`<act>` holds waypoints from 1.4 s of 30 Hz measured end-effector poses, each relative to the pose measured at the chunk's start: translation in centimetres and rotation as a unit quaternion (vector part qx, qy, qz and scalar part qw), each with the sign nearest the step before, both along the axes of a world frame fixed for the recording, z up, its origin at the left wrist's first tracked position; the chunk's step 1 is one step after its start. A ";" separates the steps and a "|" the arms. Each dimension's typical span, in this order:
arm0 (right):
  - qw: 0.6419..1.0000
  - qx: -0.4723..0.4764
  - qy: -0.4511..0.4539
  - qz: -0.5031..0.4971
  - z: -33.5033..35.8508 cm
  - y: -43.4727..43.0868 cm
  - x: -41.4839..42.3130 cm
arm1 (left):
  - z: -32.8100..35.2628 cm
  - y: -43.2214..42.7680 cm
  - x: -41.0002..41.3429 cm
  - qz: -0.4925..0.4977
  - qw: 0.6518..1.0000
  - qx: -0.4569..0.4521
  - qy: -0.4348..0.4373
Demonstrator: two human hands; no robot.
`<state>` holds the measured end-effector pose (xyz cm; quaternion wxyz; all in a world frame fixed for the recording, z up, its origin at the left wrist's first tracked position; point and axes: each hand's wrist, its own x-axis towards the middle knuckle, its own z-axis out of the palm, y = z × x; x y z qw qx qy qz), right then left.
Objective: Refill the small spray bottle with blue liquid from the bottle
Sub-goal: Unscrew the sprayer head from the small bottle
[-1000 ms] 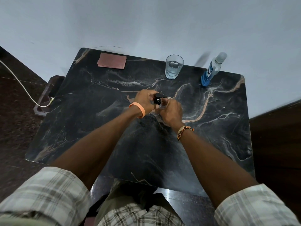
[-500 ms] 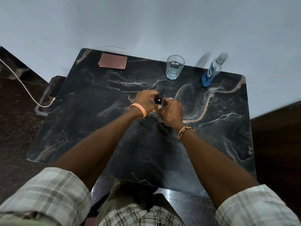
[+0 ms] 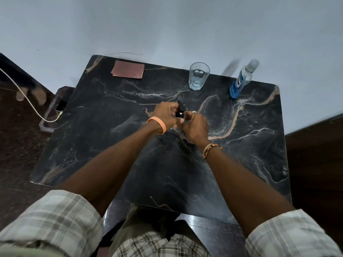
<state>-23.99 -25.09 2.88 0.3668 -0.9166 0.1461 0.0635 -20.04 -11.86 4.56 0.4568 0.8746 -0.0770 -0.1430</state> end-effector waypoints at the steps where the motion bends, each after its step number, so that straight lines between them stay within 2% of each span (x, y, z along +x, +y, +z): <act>1: 1.000 0.001 -0.003 0.000 0.0 0.0 0.0 | -0.1 0.0 0.0 0.009 1.000 -0.001 0.006; 4: 1.000 -0.005 -0.007 0.010 0.1 0.0 -0.1 | -0.2 -0.1 0.1 0.032 0.999 0.010 0.007; 9: 1.000 -0.002 0.005 0.003 0.1 0.0 0.0 | -0.5 -0.1 0.4 0.039 0.998 -0.050 0.031; 19: 1.000 -0.007 0.001 0.005 0.1 0.0 0.0 | -0.3 0.0 0.3 0.009 1.000 -0.008 -0.011; 25: 1.000 -0.009 0.002 0.006 0.0 0.1 0.0 | 0.0 0.1 0.2 -0.001 1.000 -0.004 -0.009; 30: 1.000 -0.014 -0.001 0.011 0.0 0.0 0.1 | 0.3 0.0 0.1 -0.021 0.994 0.091 -0.056; 36: 1.000 -0.014 -0.004 0.014 0.1 0.1 0.0 | 0.6 -0.2 -0.3 -0.034 0.993 0.086 -0.076; 42: 1.000 -0.006 0.000 0.028 0.4 0.0 -0.1 | 0.9 0.1 -0.1 0.001 0.996 0.063 -0.059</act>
